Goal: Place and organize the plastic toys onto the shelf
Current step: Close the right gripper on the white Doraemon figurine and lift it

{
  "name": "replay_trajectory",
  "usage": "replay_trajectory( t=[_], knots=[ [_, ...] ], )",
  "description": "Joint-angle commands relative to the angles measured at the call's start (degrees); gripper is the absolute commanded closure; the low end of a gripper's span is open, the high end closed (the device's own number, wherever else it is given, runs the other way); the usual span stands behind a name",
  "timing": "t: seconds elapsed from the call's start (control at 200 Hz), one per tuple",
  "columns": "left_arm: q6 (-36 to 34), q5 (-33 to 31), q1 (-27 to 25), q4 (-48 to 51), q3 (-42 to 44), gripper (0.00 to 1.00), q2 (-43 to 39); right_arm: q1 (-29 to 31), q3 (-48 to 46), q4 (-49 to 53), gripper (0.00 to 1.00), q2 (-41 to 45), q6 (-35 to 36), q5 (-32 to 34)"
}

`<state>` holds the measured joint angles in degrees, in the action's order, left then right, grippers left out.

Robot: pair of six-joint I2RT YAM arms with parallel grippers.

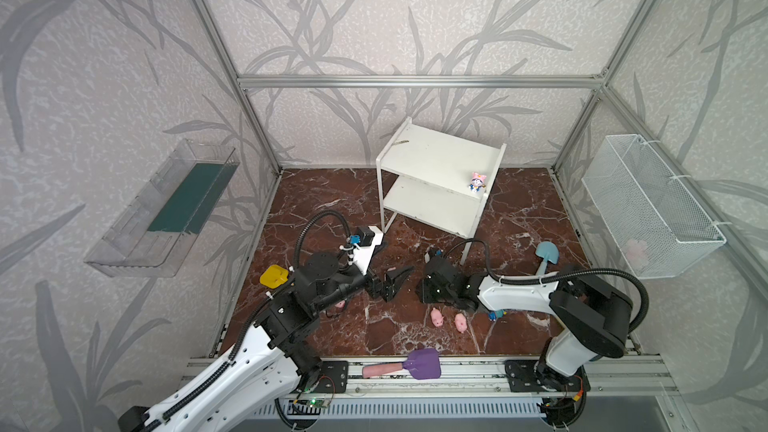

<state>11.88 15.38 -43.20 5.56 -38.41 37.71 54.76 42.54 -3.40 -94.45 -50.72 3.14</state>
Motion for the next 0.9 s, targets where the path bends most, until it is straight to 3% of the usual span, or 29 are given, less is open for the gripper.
replay_trajectory(
  t=[0.0, 0.285, 0.485, 0.895],
  knots=[
    [0.3, 0.3, -0.4, -0.7, -0.2, 0.01, -0.8, 0.0, -0.2, 6.7, 0.6, 0.1, -2.4, 4.9],
    [0.4, 0.3, -0.5, -0.9, 0.3, 0.01, -1.0, 0.0, -0.2, 8.1, 0.44, 1.2, -3.9, 7.9],
    [0.5, 0.2, -0.6, -0.6, 0.2, 0.01, -1.2, -0.1, 1.5, 8.1, 0.44, -1.0, -2.8, 8.6],
    [0.3, -0.3, -0.8, 0.4, 0.0, 0.01, -1.7, -0.1, 1.9, 8.7, 0.6, -2.6, -2.3, 9.4]
  ],
)
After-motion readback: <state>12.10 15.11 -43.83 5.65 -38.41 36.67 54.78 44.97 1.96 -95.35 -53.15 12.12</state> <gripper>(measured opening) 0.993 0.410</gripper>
